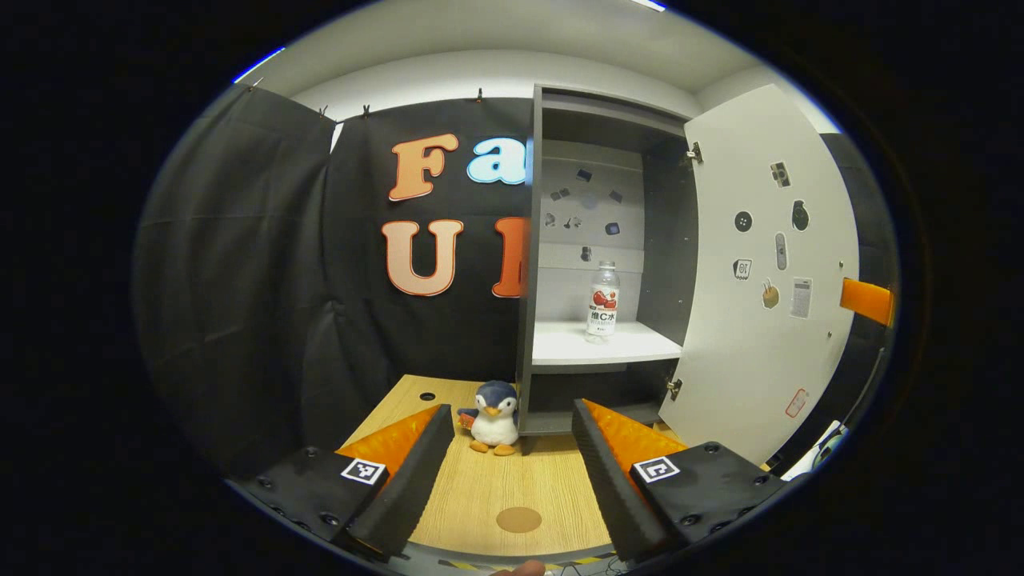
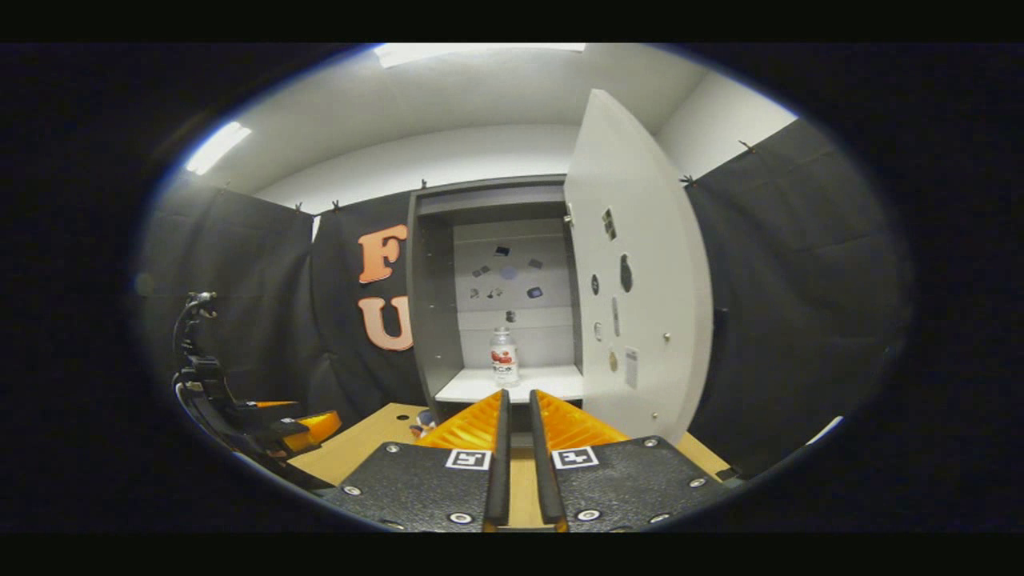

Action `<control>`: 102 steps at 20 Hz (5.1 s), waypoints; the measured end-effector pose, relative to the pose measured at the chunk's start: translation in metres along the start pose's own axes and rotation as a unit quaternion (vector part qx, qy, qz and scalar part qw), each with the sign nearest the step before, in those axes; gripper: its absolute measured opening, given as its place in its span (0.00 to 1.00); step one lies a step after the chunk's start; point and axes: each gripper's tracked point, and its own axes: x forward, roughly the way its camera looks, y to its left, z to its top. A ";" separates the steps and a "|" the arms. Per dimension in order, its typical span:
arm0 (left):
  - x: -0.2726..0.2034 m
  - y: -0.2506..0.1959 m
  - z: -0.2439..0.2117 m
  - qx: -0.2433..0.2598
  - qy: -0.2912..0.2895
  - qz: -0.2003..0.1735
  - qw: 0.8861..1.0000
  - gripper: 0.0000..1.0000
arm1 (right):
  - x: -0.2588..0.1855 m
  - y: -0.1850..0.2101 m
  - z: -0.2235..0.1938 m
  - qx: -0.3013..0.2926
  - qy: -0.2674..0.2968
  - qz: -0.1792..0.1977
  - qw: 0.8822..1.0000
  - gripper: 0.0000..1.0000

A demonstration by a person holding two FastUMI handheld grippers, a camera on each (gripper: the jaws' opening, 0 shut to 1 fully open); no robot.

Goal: Open the cabinet door with the right hand, grasp the bottle in the cabinet with the left hand and place it on the coaster, then close the cabinet door with the right hand.

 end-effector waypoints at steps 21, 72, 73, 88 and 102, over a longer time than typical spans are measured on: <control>0.211 -0.147 0.045 0.043 -0.048 -0.136 0.989 0.96 | 0.029 -0.014 -0.009 -0.039 0.013 -0.029 0.999 0.14; 0.213 -0.129 -0.034 0.028 -0.037 -0.082 0.996 0.85 | -0.018 -0.027 -0.054 -0.003 0.119 -0.053 0.991 0.14; 0.206 -0.123 -0.048 0.020 -0.028 -0.075 0.997 0.86 | -0.021 -0.026 -0.056 -0.004 0.123 -0.049 0.991 0.14; 0.165 -0.075 -0.223 0.058 0.018 -0.027 0.998 0.86 | -0.032 -0.017 -0.082 0.005 0.168 -0.024 0.986 0.20; 0.169 -0.046 -0.308 0.027 0.081 0.005 0.996 0.85 | -0.040 -0.021 -0.106 0.011 0.236 -0.031 0.971 0.16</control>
